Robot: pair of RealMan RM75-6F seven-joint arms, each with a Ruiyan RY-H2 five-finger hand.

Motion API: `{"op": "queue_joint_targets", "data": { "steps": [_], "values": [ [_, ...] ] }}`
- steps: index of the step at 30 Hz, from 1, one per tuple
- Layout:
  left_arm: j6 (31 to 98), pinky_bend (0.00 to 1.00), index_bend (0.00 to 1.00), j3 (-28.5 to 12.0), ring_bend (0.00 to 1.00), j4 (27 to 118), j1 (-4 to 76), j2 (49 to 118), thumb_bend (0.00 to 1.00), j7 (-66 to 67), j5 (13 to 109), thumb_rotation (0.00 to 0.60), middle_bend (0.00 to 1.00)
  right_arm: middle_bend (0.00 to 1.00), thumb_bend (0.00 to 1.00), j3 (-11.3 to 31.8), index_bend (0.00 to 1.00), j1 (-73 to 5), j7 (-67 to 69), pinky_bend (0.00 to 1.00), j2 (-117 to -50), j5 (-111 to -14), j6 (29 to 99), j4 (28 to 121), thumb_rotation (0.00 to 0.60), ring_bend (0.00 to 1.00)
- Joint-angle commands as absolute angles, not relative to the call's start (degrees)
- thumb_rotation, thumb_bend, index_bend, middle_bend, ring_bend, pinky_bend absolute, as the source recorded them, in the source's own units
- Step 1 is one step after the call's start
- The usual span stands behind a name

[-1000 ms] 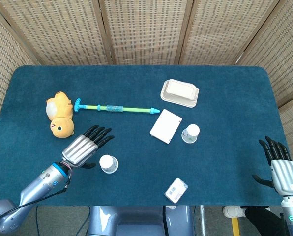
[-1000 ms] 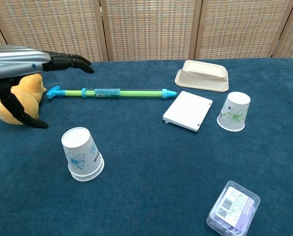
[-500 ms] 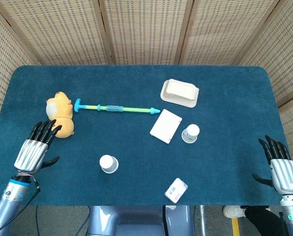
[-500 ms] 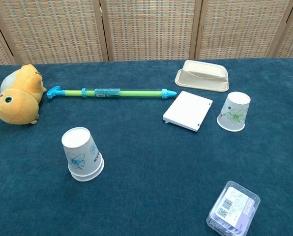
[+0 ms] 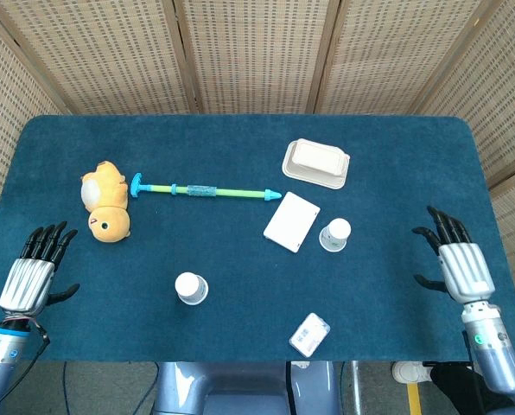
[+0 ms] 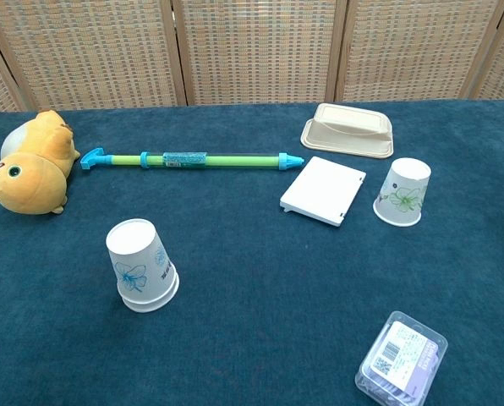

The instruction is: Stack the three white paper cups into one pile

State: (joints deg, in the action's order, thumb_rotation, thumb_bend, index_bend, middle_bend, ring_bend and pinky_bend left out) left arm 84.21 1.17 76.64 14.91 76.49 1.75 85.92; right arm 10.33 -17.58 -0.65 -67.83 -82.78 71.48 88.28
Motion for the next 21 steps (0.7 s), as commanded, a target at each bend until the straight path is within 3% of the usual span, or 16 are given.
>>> {"op": "queue_joint_targets", "data": {
  "steps": [1,9,21],
  "values": [
    [83.7,0.03,0.07,0.8,0.0,76.4,14.9,76.4,0.19,1.2,85.8,0.6,0.0,0.0,0.2,14.0,0.31,-24.7,-4.6,0.19,-70.8,-77.4,62.8,87.2,0.6,0.0],
    [82.1,0.03,0.07,-0.1,0.0,75.8,15.0,76.1,0.19,-0.5,85.5,0.6,0.0,0.0,0.28,16.2,0.31,-33.2,-9.9,0.19,-77.4,-67.2,51.9,81.4,0.6,0.0],
    [79.6,0.03,0.07,-0.9,0.0,75.0,15.4,76.1,0.19,-1.8,85.4,0.6,0.0,0.0,0.29,14.8,0.29,-37.3,-15.6,0.19,-81.5,-60.7,49.2,78.8,0.6,0.0]
  ]
}}
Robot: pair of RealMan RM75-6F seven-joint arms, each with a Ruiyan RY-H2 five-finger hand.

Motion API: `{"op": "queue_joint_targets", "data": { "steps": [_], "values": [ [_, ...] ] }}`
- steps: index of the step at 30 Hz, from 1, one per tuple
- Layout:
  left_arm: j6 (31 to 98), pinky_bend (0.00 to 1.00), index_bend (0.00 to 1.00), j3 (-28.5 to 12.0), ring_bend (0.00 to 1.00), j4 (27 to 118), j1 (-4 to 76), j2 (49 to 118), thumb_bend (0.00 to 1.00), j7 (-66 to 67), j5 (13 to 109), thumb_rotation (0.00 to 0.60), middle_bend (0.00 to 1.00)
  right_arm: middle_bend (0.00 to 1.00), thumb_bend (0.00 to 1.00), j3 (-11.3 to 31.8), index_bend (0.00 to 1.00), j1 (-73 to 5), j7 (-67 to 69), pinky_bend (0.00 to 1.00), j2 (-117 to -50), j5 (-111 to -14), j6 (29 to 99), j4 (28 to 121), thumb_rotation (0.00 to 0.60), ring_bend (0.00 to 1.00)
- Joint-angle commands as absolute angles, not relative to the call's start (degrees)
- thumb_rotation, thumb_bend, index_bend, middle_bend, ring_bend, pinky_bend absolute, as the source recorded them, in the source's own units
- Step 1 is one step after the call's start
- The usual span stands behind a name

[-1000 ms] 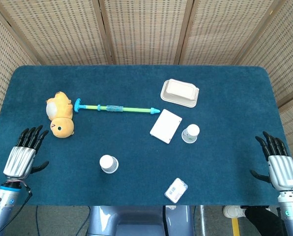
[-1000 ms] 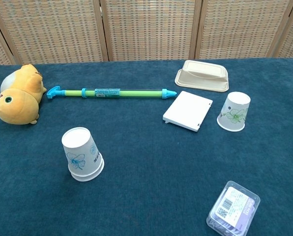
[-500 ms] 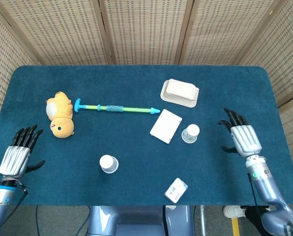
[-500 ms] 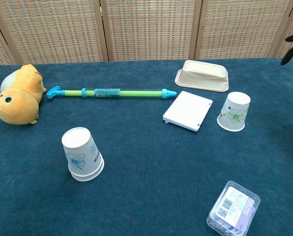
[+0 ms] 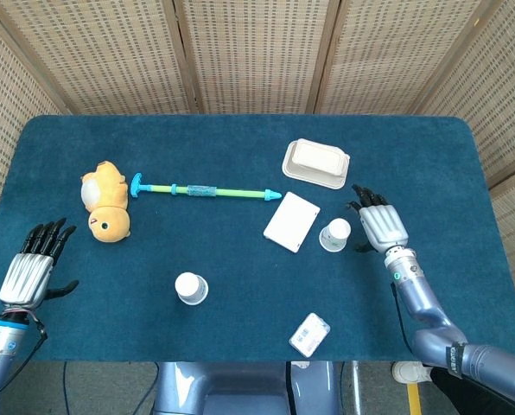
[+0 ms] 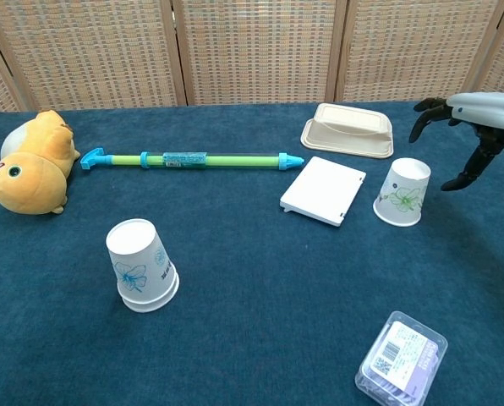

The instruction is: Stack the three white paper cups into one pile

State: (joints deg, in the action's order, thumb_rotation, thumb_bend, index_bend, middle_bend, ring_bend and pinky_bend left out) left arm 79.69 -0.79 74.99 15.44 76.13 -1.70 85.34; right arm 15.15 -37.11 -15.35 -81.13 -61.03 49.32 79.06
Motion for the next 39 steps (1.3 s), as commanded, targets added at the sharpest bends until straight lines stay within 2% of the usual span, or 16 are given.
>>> {"op": "queue_joint_targets", "data": {
  "steps": [1,7,15,25,32,39],
  "values": [
    [79.6,0.03,0.07,-0.9,0.0,75.0,15.4,76.1,0.19,-1.8,85.5,0.6,0.0,0.0,0.29,14.7,0.29,-37.5,-15.6,0.19,-81.7,-60.3,49.2,78.5,0.6,0.0],
    [79.4,0.03,0.07,-0.7,0.0,75.2,15.5,76.1,0.19,-1.8,86.3,0.6,0.0,0.0,0.29,14.5,0.31,-38.3,-15.3,0.19,-83.1,-59.8,49.2,77.2,0.6,0.0],
    [80.0,0.03,0.07,-0.7,0.0,75.6,15.2,75.9,0.19,-1.8,87.2,0.6,0.0,0.0,0.32,14.2,0.45,-39.4,-15.3,0.19,-85.1,-59.5,50.1,75.7,0.6,0.0],
    [79.7,0.03,0.07,-0.8,0.0,75.8,15.3,75.5,0.19,-3.1,87.7,0.6,0.0,0.0,0.32,13.3,0.49,-39.4,-15.3,0.19,-85.7,-59.3,50.6,76.2,0.6,0.0],
    [79.9,0.03,0.07,-0.9,0.0,75.6,15.3,75.4,0.19,-3.6,88.1,0.6,0.0,0.01,0.32,14.2,0.5,-38.9,-17.1,0.19,-81.5,-63.3,56.0,84.1,0.6,0.0],
    [80.4,0.03,0.07,-1.3,0.0,76.1,14.9,74.4,0.19,-5.2,87.9,0.6,0.0,0.02,0.32,15.3,0.51,-37.6,-15.7,0.19,-73.1,-68.6,59.5,101.9,0.6,0.0]
  ]
}}
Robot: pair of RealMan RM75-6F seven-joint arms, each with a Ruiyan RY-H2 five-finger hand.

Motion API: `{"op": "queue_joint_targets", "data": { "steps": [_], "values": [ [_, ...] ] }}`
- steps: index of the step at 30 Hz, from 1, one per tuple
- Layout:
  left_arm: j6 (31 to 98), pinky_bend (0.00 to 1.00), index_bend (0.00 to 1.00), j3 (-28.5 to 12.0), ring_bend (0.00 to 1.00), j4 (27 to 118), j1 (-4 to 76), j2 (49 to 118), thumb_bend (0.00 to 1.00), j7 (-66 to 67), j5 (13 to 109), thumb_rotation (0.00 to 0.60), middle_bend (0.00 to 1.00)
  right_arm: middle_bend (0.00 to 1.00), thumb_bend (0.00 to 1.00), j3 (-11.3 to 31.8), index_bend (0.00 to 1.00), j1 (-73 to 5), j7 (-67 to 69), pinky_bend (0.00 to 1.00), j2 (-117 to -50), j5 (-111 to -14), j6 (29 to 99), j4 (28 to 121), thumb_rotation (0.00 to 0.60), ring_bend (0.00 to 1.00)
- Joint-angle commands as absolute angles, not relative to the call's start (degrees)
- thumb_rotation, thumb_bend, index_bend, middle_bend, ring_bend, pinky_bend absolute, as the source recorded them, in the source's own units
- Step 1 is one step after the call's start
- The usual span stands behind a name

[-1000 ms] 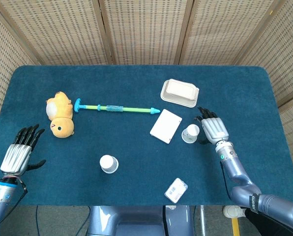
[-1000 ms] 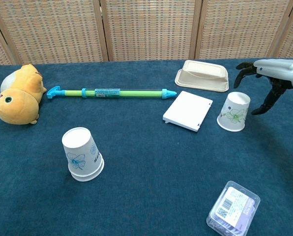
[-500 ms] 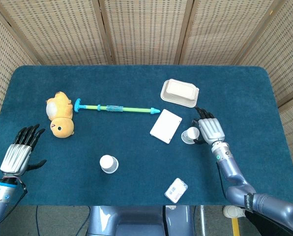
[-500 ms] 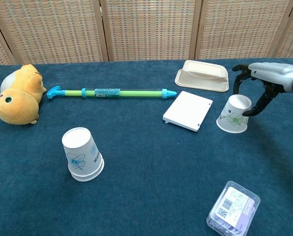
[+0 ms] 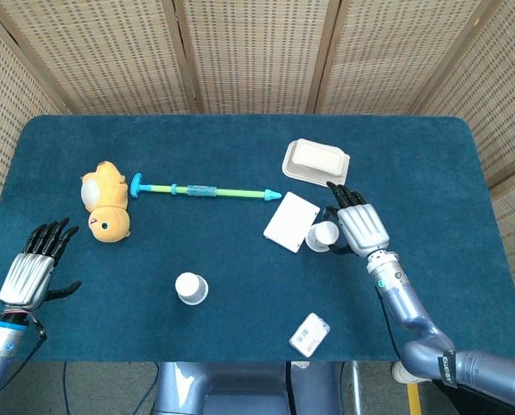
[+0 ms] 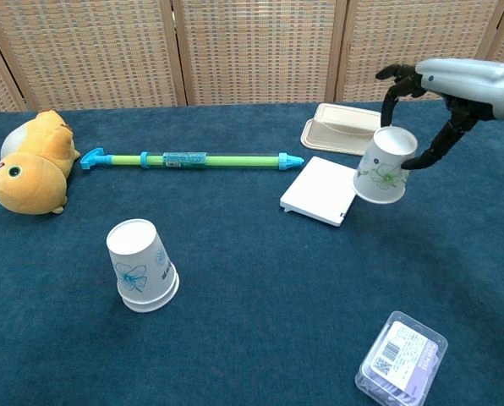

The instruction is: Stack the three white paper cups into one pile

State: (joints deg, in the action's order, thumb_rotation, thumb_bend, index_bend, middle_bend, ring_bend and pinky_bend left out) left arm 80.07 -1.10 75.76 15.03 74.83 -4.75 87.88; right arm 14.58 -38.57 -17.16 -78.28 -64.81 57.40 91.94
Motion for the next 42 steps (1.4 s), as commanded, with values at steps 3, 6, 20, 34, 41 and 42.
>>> {"op": "queue_joint_targets", "data": {
  "steps": [3,6,20,34,41,42],
  "values": [
    [80.8,0.03,0.07,-1.1,0.0,76.6,14.7,74.0,0.19,-5.4,88.3,0.6,0.0,0.02,0.32,14.8,0.51,-37.1,-13.9,0.19,-71.3,-70.2,59.4,106.3,0.6,0.0],
    [81.3,0.03,0.07,-0.9,0.0,77.2,14.5,73.4,0.19,-5.9,88.9,0.6,0.0,0.02,0.32,14.0,0.52,-36.9,-13.0,0.19,-70.3,-72.2,59.4,110.1,0.6,0.0],
    [81.4,0.03,0.07,-0.5,0.0,78.3,14.0,71.8,0.19,-6.9,89.7,0.6,0.0,0.02,0.32,14.4,0.52,-43.1,-19.7,0.19,-79.6,-67.4,57.4,113.0,0.6,0.0],
    [79.3,0.03,0.07,-0.5,0.0,78.2,14.6,72.0,0.19,-6.4,89.1,0.6,0.0,0.02,0.32,15.9,0.52,-49.0,-22.3,0.19,-87.9,-55.8,53.4,96.0,0.6,0.0],
    [78.5,0.03,0.07,-0.5,0.0,77.8,14.8,72.3,0.19,-6.1,88.8,0.6,0.0,0.02,0.32,14.8,0.52,-50.1,-21.5,0.19,-90.4,-53.3,51.3,91.3,0.6,0.0],
    [78.5,0.03,0.07,-0.5,0.0,77.8,14.8,72.4,0.19,-6.0,88.8,0.6,0.0,0.02,0.32,14.7,0.52,-50.2,-21.3,0.19,-90.7,-53.0,51.1,90.8,0.6,0.0]
  ]
}}
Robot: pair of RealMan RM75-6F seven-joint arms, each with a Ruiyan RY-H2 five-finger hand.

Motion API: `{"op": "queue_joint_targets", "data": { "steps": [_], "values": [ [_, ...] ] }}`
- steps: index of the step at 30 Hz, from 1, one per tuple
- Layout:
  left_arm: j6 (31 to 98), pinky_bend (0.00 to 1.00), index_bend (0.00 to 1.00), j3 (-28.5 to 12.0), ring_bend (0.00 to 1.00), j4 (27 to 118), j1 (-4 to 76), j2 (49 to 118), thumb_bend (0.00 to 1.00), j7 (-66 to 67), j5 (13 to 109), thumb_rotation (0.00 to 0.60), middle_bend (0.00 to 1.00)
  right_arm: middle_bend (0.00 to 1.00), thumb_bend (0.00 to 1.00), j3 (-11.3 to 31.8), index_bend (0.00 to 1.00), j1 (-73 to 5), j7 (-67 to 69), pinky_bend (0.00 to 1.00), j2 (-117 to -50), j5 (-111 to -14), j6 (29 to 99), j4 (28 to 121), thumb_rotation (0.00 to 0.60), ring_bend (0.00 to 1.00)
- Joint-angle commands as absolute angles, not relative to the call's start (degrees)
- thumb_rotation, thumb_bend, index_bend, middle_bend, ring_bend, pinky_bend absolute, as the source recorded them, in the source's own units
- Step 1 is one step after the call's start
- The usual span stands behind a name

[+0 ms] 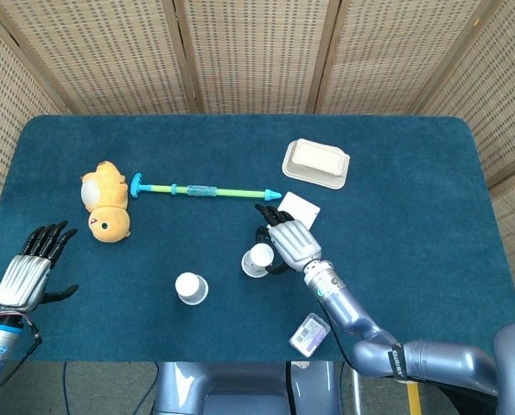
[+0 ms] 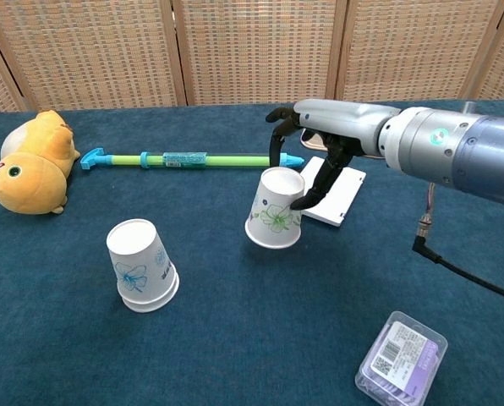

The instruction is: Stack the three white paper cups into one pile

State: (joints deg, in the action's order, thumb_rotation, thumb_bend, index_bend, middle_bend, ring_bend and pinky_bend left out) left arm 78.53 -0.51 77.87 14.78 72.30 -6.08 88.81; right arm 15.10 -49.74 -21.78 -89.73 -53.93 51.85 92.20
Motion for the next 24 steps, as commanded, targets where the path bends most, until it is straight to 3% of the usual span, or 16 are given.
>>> {"op": "queue_joint_targets", "data": {
  "steps": [1,7,18,24],
  "values": [
    [78.4,0.03,0.07,-0.5,0.0,77.8,14.8,72.4,0.19,-6.0,88.8,0.6,0.0,0.02,0.32,14.6,0.52,-50.4,-21.1,0.19,-91.1,-52.9,50.9,90.2,0.6,0.0],
    [78.0,0.03,0.07,-0.6,0.0,77.6,14.9,72.6,0.19,-5.8,88.6,0.6,0.0,0.0,0.29,14.0,0.48,-50.9,-20.6,0.18,-92.5,-53.1,50.5,88.5,0.6,0.0],
    [78.2,0.03,0.07,-0.5,0.0,77.6,14.9,72.7,0.19,-5.6,88.9,0.6,0.0,0.0,0.22,12.6,0.22,-50.6,-23.3,0.17,-90.5,-51.5,52.1,90.7,0.6,0.0],
    [78.6,0.03,0.07,-0.5,0.0,77.9,14.8,72.5,0.19,-6.0,89.0,0.6,0.0,0.0,0.22,11.2,0.21,-48.7,-26.3,0.17,-85.4,-52.6,56.3,95.6,0.6,0.0]
  ]
}}
